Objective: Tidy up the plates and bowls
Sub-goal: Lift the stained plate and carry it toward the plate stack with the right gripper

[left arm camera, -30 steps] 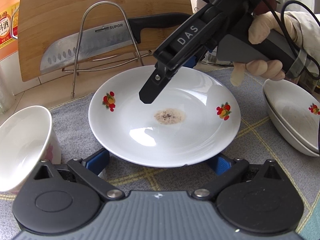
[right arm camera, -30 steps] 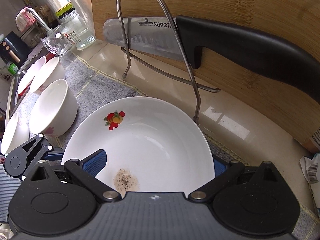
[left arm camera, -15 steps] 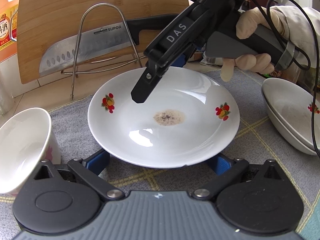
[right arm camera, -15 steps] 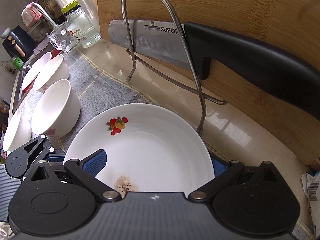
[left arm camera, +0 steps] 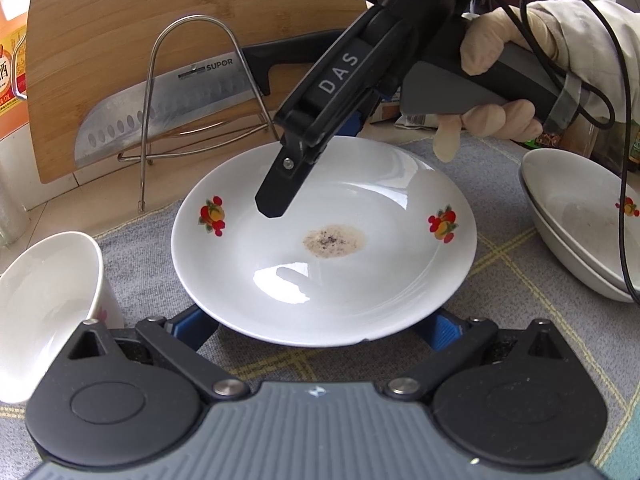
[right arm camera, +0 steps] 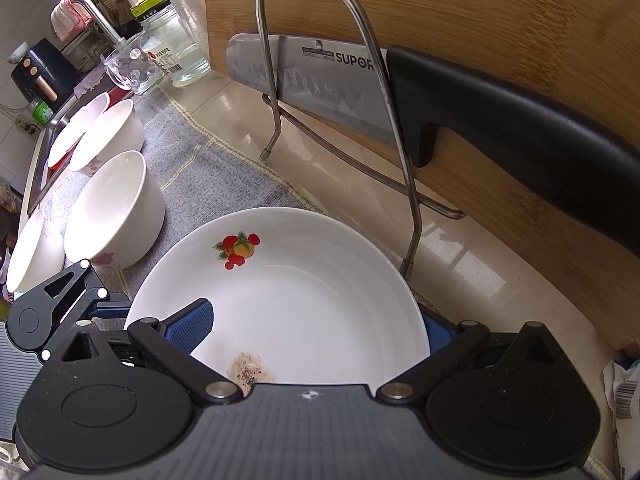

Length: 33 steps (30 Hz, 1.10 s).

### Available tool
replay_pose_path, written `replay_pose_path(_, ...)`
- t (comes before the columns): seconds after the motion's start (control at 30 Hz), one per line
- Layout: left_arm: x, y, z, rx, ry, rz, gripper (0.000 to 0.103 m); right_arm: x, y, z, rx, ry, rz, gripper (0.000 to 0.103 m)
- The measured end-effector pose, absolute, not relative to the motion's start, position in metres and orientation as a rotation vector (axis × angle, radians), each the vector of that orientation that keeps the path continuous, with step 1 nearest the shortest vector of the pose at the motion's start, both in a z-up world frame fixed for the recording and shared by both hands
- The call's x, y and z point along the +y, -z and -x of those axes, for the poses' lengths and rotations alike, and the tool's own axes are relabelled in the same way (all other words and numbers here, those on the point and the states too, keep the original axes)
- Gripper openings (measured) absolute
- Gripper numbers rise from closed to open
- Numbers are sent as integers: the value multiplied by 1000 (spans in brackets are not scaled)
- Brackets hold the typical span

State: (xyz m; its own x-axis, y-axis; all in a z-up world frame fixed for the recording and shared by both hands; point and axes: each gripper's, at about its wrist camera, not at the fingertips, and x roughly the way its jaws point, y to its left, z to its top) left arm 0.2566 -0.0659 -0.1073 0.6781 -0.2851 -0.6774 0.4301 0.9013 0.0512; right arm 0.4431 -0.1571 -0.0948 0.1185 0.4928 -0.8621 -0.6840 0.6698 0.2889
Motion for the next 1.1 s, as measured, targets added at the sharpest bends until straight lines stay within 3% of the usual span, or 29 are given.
replay_pose_path(1.1, -54, 83, -216, 745, 486, -276, 102, -161, 76, -379, 1180, -852, 165, 103)
